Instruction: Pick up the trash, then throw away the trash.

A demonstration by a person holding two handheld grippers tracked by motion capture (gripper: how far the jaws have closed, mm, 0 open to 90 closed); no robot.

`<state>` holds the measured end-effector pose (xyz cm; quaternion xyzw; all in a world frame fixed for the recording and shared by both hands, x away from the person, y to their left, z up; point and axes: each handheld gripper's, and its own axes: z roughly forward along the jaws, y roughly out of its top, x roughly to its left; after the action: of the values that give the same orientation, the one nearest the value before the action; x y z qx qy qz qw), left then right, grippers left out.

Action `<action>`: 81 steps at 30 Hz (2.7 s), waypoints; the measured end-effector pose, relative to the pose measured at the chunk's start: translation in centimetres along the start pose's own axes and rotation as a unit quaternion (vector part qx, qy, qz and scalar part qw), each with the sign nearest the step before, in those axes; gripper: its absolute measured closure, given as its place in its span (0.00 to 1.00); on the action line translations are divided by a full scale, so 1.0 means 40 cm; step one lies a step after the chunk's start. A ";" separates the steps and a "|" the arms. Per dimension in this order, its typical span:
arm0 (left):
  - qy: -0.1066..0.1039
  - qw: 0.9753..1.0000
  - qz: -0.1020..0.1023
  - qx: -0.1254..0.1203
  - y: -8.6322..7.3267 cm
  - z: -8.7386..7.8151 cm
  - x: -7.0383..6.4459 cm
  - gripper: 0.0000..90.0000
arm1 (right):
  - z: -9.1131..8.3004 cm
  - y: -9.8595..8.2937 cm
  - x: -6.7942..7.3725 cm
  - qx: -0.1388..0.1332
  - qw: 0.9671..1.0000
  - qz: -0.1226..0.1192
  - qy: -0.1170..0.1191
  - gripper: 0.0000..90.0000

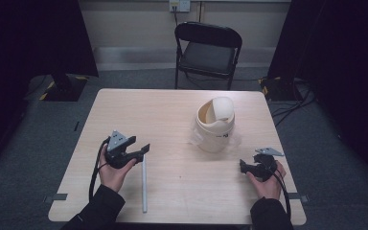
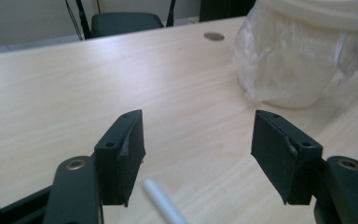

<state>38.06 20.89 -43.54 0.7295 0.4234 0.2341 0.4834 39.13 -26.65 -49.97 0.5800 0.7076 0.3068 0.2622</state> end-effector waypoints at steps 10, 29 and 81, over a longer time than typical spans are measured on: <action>0.008 0.996 -0.004 0.087 -0.114 0.008 -0.016 0.47 | 0.000 0.000 0.000 0.000 1.000 0.000 0.000 0.15; 0.025 0.991 -0.010 0.129 -0.166 0.016 -0.041 0.67 | 0.000 0.000 0.000 0.000 1.000 0.000 0.000 0.15; -0.044 0.987 0.003 -0.153 0.060 -0.126 -0.033 0.87 | -0.247 0.187 0.117 -0.284 0.931 0.008 0.230 0.41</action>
<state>34.51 21.91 -39.13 0.6580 0.3589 0.2650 0.6066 36.00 -22.29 -37.87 0.4010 0.6274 0.6216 0.2436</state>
